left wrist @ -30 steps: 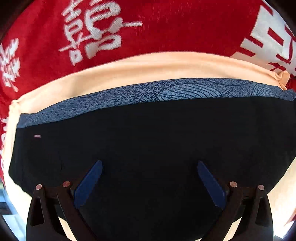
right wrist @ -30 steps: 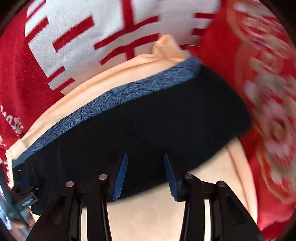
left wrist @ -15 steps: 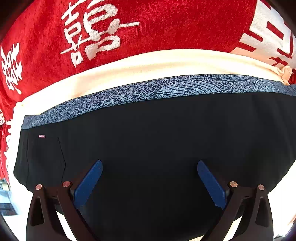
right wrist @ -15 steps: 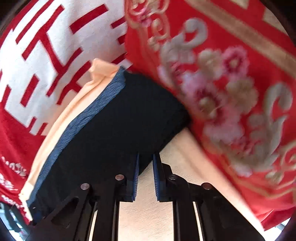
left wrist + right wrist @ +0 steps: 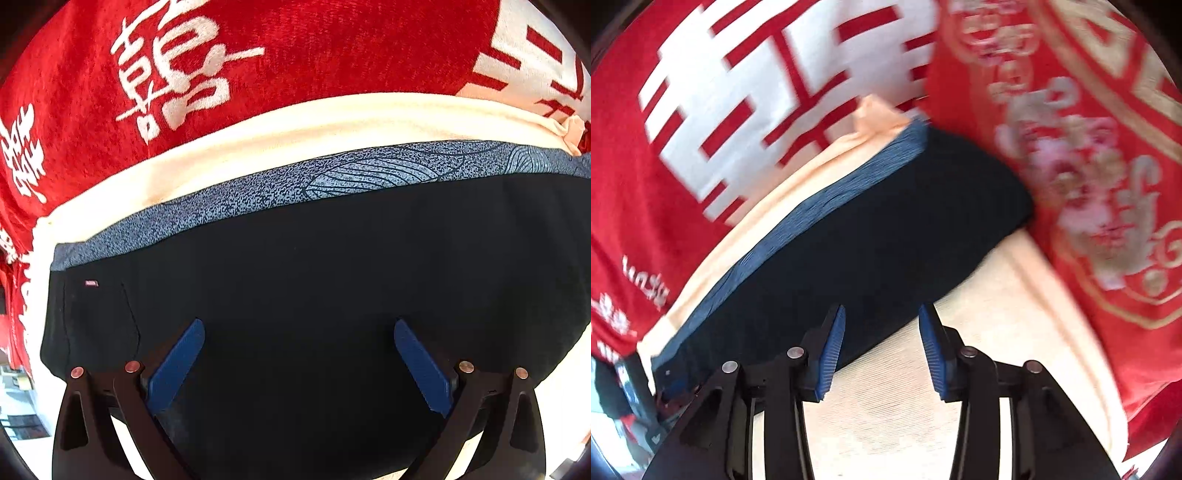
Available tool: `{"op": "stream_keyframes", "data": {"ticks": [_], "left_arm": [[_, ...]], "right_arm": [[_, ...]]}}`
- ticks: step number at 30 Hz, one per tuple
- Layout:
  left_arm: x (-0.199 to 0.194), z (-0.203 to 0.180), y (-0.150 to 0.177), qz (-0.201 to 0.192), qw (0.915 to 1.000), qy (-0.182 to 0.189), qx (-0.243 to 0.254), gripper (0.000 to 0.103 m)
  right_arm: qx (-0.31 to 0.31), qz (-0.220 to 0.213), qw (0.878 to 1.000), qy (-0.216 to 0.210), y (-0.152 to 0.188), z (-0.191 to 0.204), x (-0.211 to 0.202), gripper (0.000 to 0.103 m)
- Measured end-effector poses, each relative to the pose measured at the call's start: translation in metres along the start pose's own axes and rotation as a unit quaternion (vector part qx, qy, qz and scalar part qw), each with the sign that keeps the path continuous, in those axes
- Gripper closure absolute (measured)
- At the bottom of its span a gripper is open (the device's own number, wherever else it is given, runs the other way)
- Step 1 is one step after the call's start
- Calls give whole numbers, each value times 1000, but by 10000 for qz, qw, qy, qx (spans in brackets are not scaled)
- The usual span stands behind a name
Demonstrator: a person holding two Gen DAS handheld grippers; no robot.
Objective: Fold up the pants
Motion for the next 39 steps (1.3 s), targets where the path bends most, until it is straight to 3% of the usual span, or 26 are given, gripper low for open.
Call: {"op": "stream_keyframes", "data": {"ticks": [4, 10, 15, 22, 27, 36, 39], "left_arm": [[-3, -5, 0, -34, 9999, -91, 79, 0], [-12, -13, 3, -29, 9998, -145, 104, 0], [-10, -13, 2, -70, 9998, -144, 116, 0], [-10, -14, 1, -72, 9997, -178, 166, 0], [-10, -15, 1, -53, 9996, -186, 190, 0], [-14, -17, 3, 20, 9997, -195, 158, 0], [-17, -20, 1, 13, 9992, -301, 270, 0]], "right_arm": [[-124, 300, 9990, -315, 8, 28, 24, 51], [5, 695, 9972, -273, 26, 15, 45, 50], [49, 614, 9976, -320, 28, 13, 45, 49], [-327, 616, 9973, -219, 29, 28, 49, 30], [-221, 607, 9975, -295, 27, 29, 53, 24], [154, 601, 9953, -738, 23, 22, 52, 24], [483, 420, 9903, -1237, 19, 19, 41, 24]]}}
Point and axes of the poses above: each gripper's, at about its wrist camera, not at the fingertips, and x roughly the way its jaws point, z to its left, y to its underside, the point moved 7 cm from there along x, roughly the way its jaws point, and after that the axes turned 6 degrees about -x, right-handed, at the moved point
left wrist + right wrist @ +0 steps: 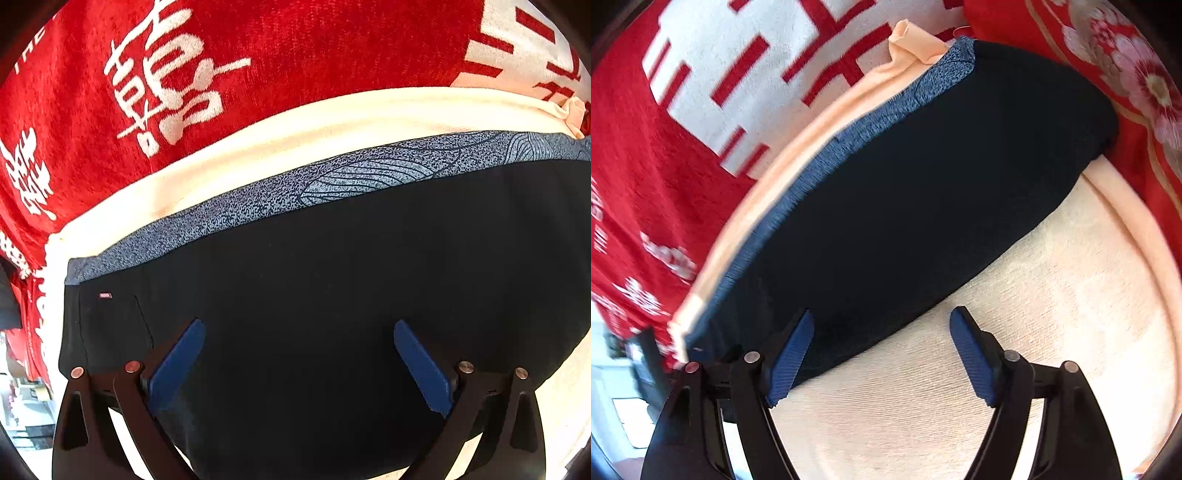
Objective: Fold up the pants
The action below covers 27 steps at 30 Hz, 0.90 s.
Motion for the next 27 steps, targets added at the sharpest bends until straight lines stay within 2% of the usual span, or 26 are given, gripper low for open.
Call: {"op": "stream_keyframes", "data": {"ticks": [2, 7, 11, 16, 21, 24, 27], "left_arm": [[-1, -1, -2, 52, 10000, -37, 39, 0], [-12, -9, -7, 137, 9997, 147, 102, 0], [-28, -29, -12, -4, 9990, 339, 299, 0], [-39, -57, -11, 11, 9971, 628, 423, 0], [-45, -82, -10, -47, 9958, 642, 644, 0], [-49, -95, -15, -47, 9957, 750, 545, 0], [-55, -113, -20, -11, 9950, 919, 386, 0]], "right_arm": [[179, -236, 9994, -193, -2, -4, -15, 24], [550, -539, 9969, -187, -8, -24, -37, 24], [792, -641, 9948, -90, -13, -41, -42, 24], [1091, -778, 9909, -128, -16, -58, -47, 24], [1373, -890, 9861, -289, -17, -70, -48, 24], [1416, -971, 9846, -322, -18, -74, -50, 38], [1524, -1041, 9822, -353, -18, -80, -51, 41]]}}
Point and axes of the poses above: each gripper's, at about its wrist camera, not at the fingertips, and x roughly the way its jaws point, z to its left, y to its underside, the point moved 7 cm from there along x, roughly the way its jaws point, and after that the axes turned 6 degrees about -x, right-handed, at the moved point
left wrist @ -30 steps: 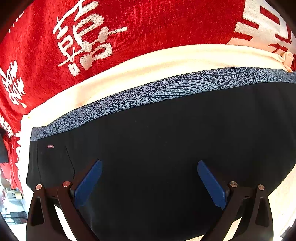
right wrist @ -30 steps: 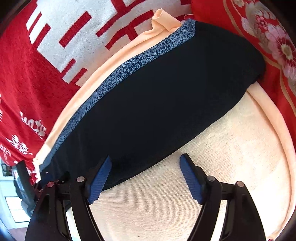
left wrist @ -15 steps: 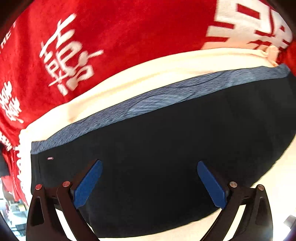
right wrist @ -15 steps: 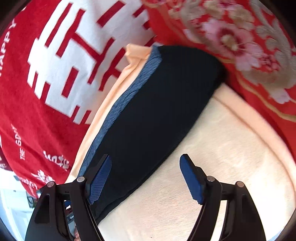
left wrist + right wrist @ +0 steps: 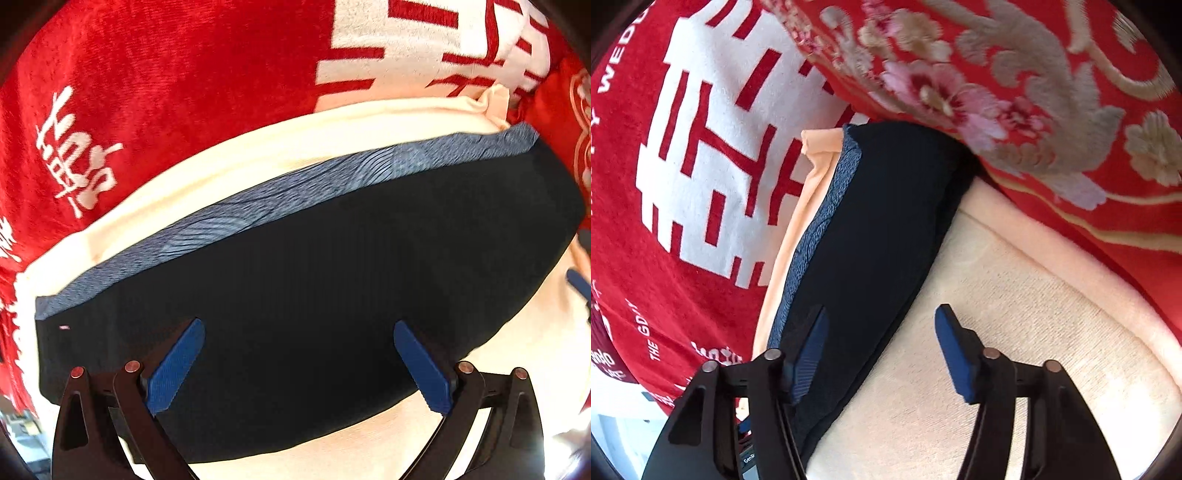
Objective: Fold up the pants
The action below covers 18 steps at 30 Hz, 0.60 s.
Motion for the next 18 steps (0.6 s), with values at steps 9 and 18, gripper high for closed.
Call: {"op": "stream_keyframes", "data": {"ticks": [9, 18], "left_arm": [[10, -47, -21, -98, 9998, 102, -160, 0], [30, -56, -25, -121, 9992, 169, -348, 0]], "right_arm": [[-46, -39, 9999, -129, -4, -3, 9, 42], [-527, -260, 9978, -305, -20, 16, 41, 38]]}}
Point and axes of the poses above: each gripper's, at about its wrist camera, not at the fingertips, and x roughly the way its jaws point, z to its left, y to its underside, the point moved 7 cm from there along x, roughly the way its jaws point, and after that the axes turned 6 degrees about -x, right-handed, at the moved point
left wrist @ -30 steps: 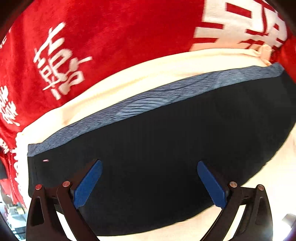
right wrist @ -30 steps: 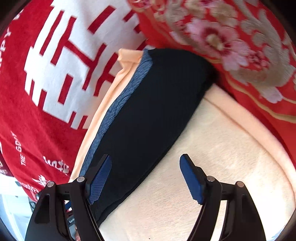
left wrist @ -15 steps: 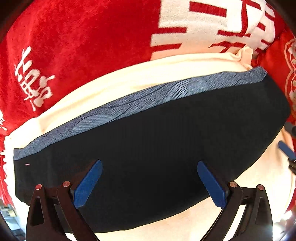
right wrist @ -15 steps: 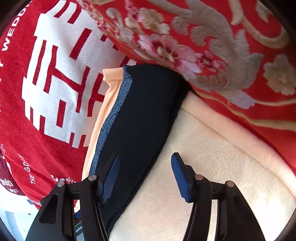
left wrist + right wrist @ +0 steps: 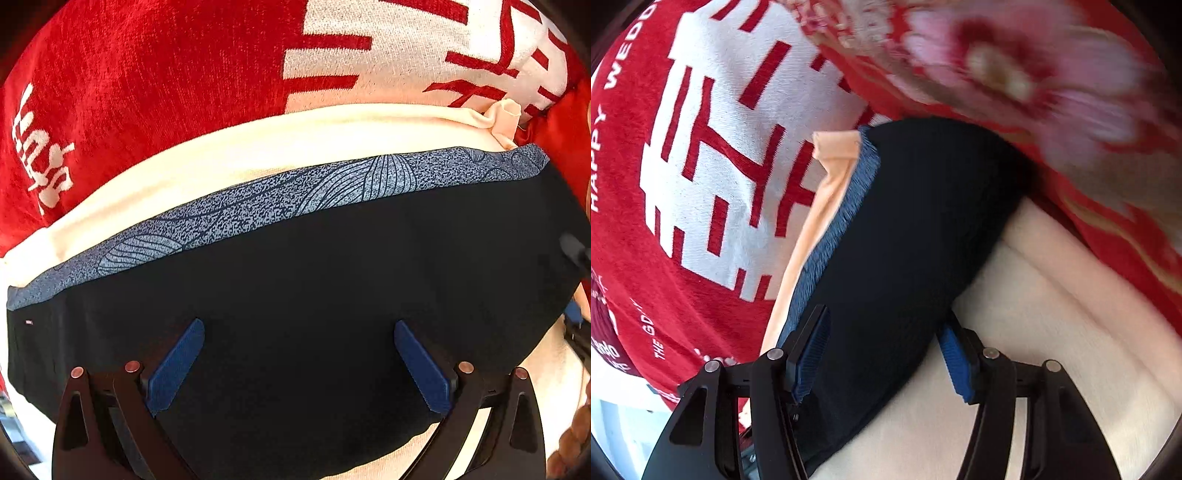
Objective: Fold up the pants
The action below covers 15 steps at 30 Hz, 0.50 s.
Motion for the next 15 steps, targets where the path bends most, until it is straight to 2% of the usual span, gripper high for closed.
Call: {"op": "stream_keyframes", "data": {"ticks": [2, 5, 6, 7, 8, 9, 10, 12, 15], "left_arm": [[2, -3, -1, -12, 10000, 8, -2, 0], [3, -5, -2, 13, 10000, 1, -19, 0], [2, -5, -3, 31, 10000, -23, -17, 0], [1, -9, -6, 48, 10000, -52, -9, 0], [-6, -8, -6, 59, 10000, -79, -4, 0], [-7, -6, -9, 53, 10000, -81, -3, 1], [-11, -8, -11, 22, 10000, -42, -11, 8], [-22, -13, -15, -48, 9999, 146, -4, 15], [-30, -24, -21, -218, 9993, 294, 90, 15]], "right_arm": [[-120, -13, 9999, 60, -4, 6, 4, 35], [-86, 142, 9998, 133, -9, 7, 10, 37], [-77, 206, 9995, 235, -11, 7, 10, 46], [-109, 260, 9988, 399, -12, 6, 10, 64], [-128, 295, 9982, 505, -13, 4, 10, 70], [-126, 319, 9981, 513, -12, 3, 9, 73], [-142, 323, 9979, 537, -12, 4, 8, 76], [-207, 294, 9981, 500, -13, 10, 2, 80], [-471, 255, 9976, 443, -16, 24, -8, 82]]}}
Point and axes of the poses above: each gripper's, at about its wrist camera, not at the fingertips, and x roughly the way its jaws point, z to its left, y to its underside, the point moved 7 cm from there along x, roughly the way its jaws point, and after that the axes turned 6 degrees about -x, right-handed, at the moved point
